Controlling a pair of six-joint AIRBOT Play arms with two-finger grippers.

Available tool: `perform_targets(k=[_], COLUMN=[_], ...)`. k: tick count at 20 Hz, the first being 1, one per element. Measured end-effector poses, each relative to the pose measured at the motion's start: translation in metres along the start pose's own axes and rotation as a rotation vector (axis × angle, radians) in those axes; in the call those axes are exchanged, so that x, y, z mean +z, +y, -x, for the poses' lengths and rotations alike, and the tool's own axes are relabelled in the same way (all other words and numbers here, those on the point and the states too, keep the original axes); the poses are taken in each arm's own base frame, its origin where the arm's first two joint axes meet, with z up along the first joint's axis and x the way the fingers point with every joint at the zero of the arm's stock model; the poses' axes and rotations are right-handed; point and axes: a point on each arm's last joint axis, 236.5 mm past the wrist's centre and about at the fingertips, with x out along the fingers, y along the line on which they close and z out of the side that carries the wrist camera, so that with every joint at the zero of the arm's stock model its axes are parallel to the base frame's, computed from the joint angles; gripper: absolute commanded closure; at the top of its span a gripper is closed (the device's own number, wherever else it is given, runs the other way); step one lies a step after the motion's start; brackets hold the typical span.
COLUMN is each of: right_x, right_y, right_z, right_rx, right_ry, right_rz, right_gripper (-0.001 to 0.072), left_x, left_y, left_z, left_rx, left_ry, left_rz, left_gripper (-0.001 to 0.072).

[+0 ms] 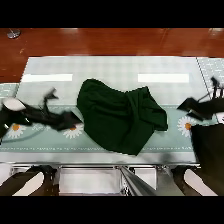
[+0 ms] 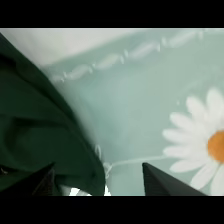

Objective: Fold the shirts.

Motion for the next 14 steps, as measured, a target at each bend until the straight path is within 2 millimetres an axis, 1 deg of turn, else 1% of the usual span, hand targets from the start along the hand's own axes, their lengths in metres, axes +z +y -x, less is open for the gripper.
perform_targets(k=[1,2,3,5,6,9,11,14], right_x=[-0.013,-0.026,-0.034,-0.047,-0.051,-0.057,-0.058,-0.058], right_y=[-0.001,-0.003,-0.005,-0.006,-0.006,-0.003,0.0,0.002], right_z=[-0.007,-0.014,-0.019,-0.025,-0.028,-0.031,-0.032,-0.032], right_rx=[0.022,0.037,0.045,0.065,0.07,0.093,0.109,0.12], right_ry=[-0.002,0.001,-0.002,0.005,0.006,0.006,0.002,0.0], right_rz=[-0.018,-0.031,-0.038,-0.051,-0.053,-0.057,-0.057,-0.057], right_gripper=[0.0089,0.0089,0.0089,0.0089,0.0089,0.0089,0.0089,0.0089], left_x=[-0.021,-0.036,-0.051,-0.064,-0.068,-0.067,-0.067,-0.062], left_y=[0.001,0.002,0.003,0.0,-0.004,-0.017,-0.022,-0.028], left_z=[-0.017,-0.03,-0.044,-0.065,-0.075,-0.1,-0.114,-0.128], left_rx=[-0.02,-0.03,-0.034,-0.039,-0.045,-0.052,-0.049,-0.048], left_ry=[0.043,0.071,0.096,0.095,0.086,0.024,-0.013,-0.067], left_rz=[0.021,0.037,0.05,0.065,0.068,0.075,0.1,0.147], left_gripper=[0.0009,0.0009,0.0009,0.0009,0.0008,0.0009,0.0008,0.0009])
